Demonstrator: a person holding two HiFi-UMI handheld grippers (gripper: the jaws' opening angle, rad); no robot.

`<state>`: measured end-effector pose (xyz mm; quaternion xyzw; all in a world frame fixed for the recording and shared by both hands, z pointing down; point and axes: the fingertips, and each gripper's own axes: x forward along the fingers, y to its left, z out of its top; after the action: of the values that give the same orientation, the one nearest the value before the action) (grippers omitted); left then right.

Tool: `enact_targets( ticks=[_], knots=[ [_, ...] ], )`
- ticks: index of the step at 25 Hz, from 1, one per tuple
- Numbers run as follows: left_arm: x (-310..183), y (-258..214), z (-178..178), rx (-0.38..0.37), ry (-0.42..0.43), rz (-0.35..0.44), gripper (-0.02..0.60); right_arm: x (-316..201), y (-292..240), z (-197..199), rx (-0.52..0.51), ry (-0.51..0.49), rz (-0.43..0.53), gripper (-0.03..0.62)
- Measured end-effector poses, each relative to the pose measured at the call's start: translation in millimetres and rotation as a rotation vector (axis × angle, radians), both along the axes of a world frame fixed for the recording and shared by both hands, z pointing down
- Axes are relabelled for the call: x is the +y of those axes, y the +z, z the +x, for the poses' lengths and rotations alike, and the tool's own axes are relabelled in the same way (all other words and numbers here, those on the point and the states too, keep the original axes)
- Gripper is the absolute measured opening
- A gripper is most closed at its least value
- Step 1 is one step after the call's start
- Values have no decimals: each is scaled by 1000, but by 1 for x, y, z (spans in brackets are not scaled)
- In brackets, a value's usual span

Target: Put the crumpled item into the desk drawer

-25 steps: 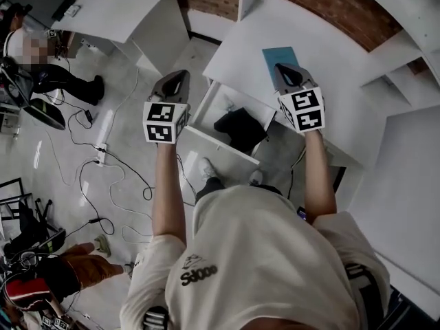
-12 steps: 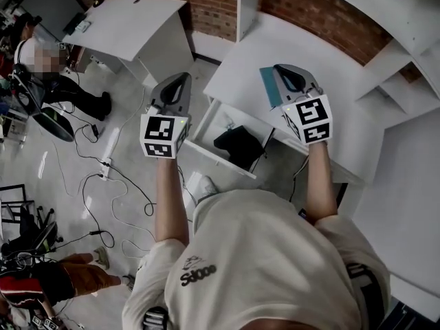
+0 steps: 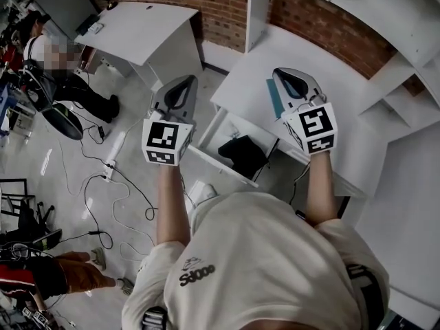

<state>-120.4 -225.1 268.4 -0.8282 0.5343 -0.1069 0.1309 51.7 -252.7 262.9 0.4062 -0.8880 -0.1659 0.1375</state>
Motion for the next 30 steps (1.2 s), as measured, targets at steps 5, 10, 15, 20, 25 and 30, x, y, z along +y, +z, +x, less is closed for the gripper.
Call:
enact_targets(
  ticks=[5, 10, 15, 20, 25, 30],
  knots=[
    [2, 3, -7, -11, -22, -28, 18, 3, -2, -11, -5, -28, -6, 6],
    [7, 4, -12, -7, -29, -35, 18, 4, 6, -16, 9, -35, -25, 6],
    [12, 9, -16, -6, -27, -40, 18, 5, 12, -22, 26, -43, -36, 6],
    [14, 12, -25, 4, -33, -44, 18, 6, 14, -30, 32, -47, -41, 6],
    [14, 17, -32, 12, -41, -56, 18, 5, 21, -37, 43, -57, -58, 6],
    [16, 21, -41, 16, -54, -70, 18, 5, 26, -46, 50, -70, -70, 5]
  ],
)
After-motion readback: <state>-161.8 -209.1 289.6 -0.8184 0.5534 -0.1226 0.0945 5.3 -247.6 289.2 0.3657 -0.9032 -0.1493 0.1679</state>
